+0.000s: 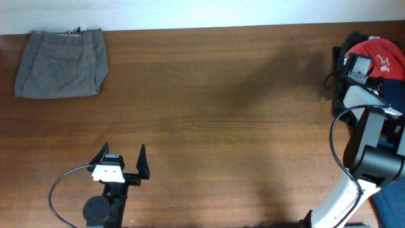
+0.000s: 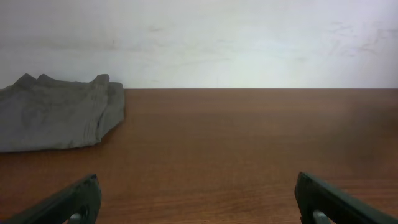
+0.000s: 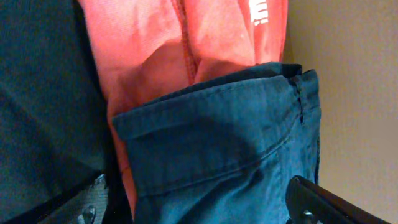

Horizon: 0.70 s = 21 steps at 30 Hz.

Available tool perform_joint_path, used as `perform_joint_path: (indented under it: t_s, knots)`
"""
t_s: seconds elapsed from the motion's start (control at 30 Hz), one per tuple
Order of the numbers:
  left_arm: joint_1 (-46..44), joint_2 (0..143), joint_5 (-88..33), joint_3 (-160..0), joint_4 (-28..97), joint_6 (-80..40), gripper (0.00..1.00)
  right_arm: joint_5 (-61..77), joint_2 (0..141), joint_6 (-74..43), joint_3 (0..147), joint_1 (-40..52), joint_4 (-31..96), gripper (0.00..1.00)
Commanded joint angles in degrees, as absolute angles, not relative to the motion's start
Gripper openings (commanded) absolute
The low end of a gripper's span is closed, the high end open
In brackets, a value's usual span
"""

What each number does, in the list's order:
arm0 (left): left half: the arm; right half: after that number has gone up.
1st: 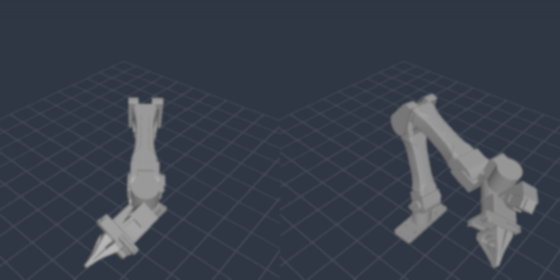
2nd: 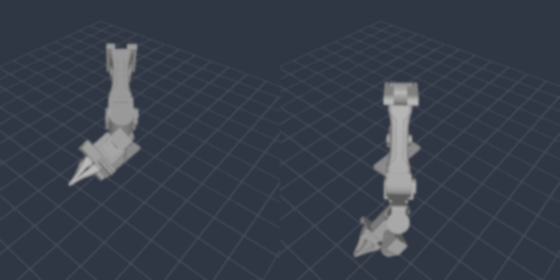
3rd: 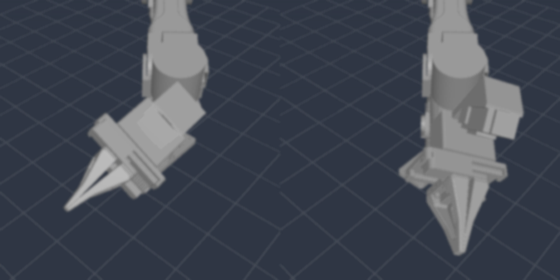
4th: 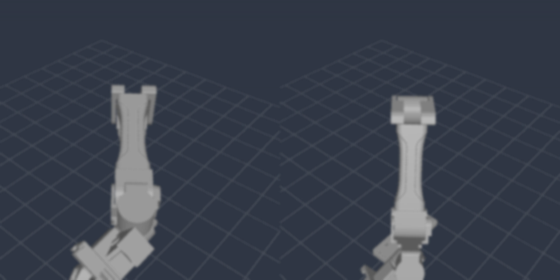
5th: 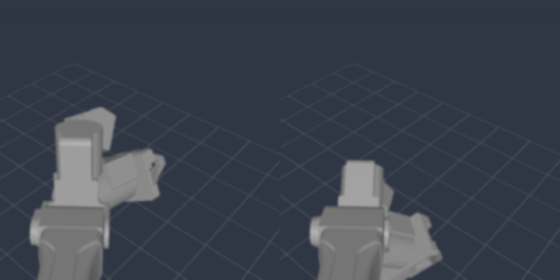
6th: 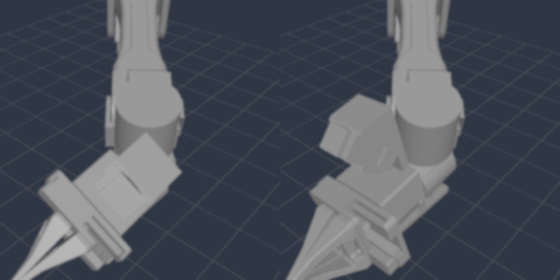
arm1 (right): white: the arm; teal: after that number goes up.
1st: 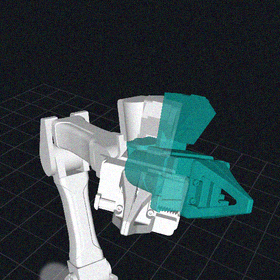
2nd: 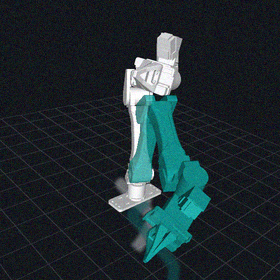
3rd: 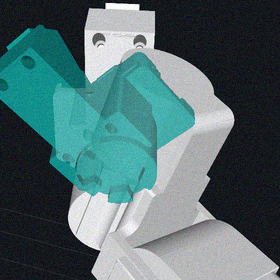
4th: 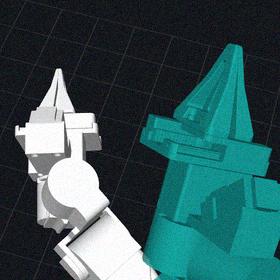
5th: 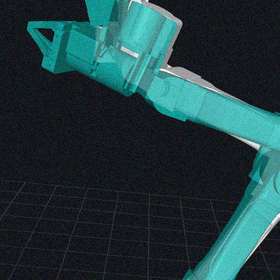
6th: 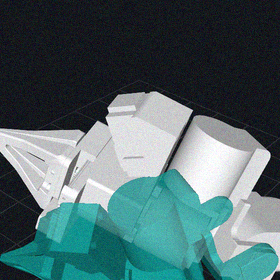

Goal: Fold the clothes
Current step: 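Lower the right gripper onto the navy trouser hem and close it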

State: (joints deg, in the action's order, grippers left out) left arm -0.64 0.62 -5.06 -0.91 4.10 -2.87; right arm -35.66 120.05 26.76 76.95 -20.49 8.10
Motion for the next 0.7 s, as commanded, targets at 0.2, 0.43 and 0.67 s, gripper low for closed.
perform_joint_path:
  t_s: [0.2,0.43,0.67]
  knots:
    - [-0.86,0.3,-4.49,-0.47,4.14,-2.98,0.99,-37.08,122.21,27.64,77.8,-20.38,7.16,0.95]
    - [-0.86,0.3,-4.47,-0.47,4.14,-3.01,0.99,-39.75,122.19,27.64,77.82,-20.34,5.32,0.95]
    - [-0.86,0.3,-4.49,-0.47,4.14,-2.98,0.99,-42.74,122.19,27.66,77.91,-20.27,4.01,0.96]
